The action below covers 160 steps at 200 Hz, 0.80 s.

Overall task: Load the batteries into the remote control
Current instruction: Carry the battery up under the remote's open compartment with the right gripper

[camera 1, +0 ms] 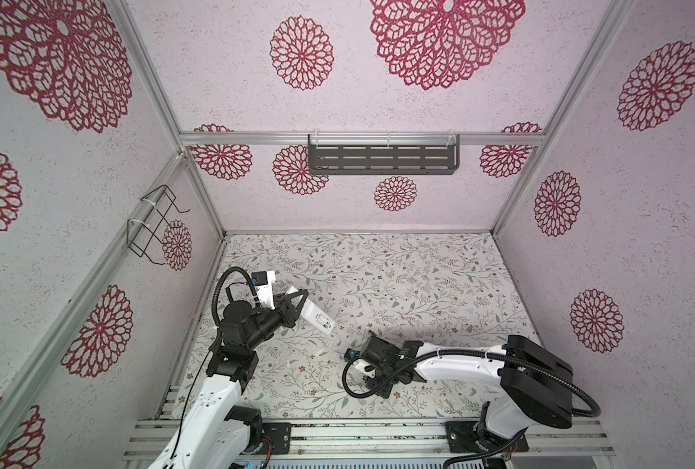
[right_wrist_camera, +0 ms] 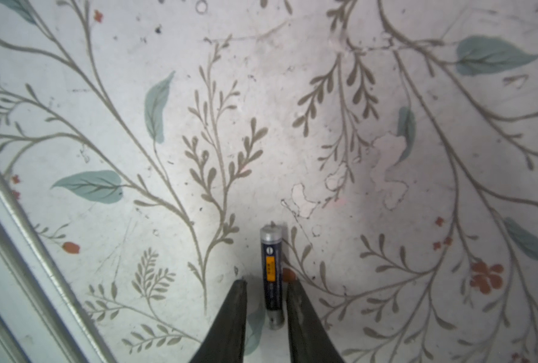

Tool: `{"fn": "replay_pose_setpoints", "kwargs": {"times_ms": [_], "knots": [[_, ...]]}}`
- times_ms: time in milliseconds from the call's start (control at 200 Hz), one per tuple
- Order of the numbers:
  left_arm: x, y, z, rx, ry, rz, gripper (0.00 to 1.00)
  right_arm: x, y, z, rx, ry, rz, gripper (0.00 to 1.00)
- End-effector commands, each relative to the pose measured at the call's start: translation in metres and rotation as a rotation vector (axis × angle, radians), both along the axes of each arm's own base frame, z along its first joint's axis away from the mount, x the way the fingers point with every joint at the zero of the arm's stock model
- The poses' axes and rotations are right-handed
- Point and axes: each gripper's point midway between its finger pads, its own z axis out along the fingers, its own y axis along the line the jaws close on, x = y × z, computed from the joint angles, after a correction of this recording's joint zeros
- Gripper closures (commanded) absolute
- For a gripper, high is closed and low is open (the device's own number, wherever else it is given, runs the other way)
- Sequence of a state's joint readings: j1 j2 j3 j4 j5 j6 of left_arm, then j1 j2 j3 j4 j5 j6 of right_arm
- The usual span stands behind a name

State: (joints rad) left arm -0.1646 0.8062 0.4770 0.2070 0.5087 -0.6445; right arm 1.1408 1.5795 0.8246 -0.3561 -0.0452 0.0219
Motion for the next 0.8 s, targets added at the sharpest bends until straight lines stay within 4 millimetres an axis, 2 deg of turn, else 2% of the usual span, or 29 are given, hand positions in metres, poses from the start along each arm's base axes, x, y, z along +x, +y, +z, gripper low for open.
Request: {"fn": "replay_pose_setpoints", "kwargs": {"times_ms": [0, 430, 795], "knots": [[0.001, -0.001, 0.016, -0.01, -0.048, -0.008, 1.0, -0.005, -0.02, -0.011, -0.066, 0.016, -0.045, 0.74], [0.0, -0.003, 0.011, -0.01, -0.037, -0.015, 1.0, -0.003, -0.02, -0.005, -0.064, -0.033, -0.044, 0.89], [-0.001, -0.025, 0.0, -0.014, -0.003, -0.106, 1.0, 0.015, 0.002, 0.045, 0.122, -0.101, -0.128, 0.92]]}}
